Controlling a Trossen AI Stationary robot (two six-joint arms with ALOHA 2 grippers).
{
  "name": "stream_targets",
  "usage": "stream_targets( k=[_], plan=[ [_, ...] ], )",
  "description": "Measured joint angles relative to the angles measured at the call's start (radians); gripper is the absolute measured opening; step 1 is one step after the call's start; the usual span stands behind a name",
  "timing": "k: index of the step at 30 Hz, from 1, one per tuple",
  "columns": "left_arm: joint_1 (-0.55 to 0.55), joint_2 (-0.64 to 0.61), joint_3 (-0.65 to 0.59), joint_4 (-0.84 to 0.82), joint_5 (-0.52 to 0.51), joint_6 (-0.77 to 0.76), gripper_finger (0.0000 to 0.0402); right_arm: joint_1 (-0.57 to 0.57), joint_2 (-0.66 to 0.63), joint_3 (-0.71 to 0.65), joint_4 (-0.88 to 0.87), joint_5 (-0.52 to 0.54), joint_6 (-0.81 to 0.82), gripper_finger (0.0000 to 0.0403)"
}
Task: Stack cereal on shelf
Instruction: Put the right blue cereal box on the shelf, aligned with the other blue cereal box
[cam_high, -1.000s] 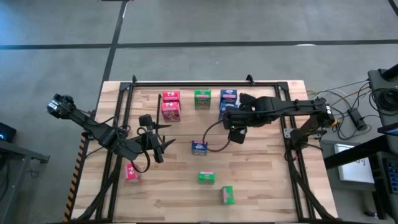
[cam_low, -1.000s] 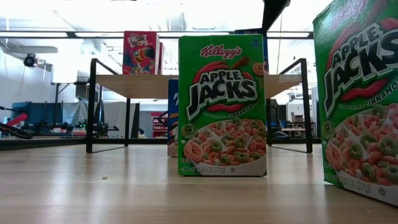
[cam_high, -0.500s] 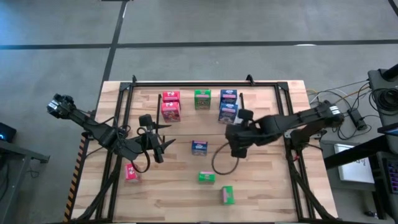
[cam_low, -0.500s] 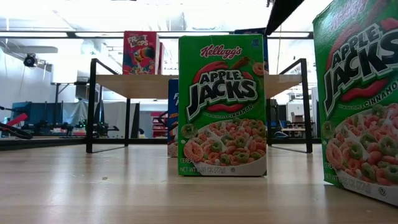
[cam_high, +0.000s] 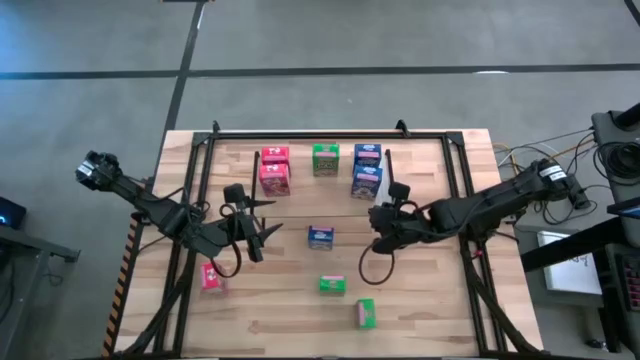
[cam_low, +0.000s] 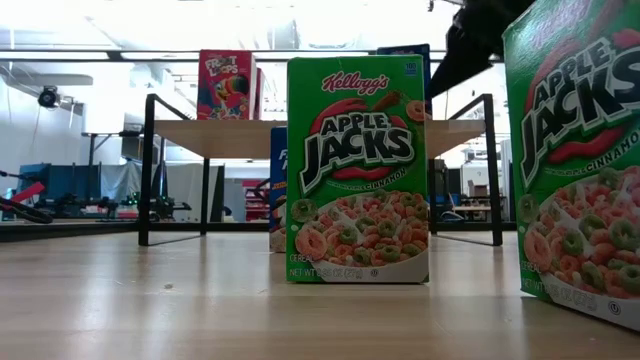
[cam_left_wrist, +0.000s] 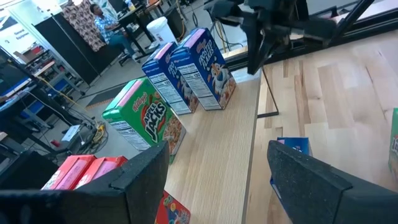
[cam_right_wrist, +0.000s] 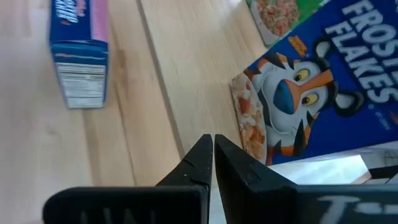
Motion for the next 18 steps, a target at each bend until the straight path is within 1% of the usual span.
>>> stream_targets(
  k=[3, 8, 11, 18],
  plan=[
    [0.0, 0.0, 0.0, 0.001, 0.0, 0.0, 0.0255, -0.003, 0.009, -0.034, 0.044, 0.05, 0.004, 0.0009],
    [0.0, 0.0, 0.0, 0.001, 0.0, 0.0, 0.0255, -0.008, 0.024, -0.049, 0.053, 0.116, 0.038, 0.0009],
    [0.0, 0.0, 0.0, 0.001, 0.0, 0.0, 0.0255, -0.011, 0.032, -0.049, 0.052, 0.135, 0.051, 0.0009],
    [0.0, 0.0, 0.0, 0.002, 0.0, 0.0, 0.0255, -0.041, 0.036, -0.061, 0.055, 0.137, 0.056, 0.0009]
  ],
)
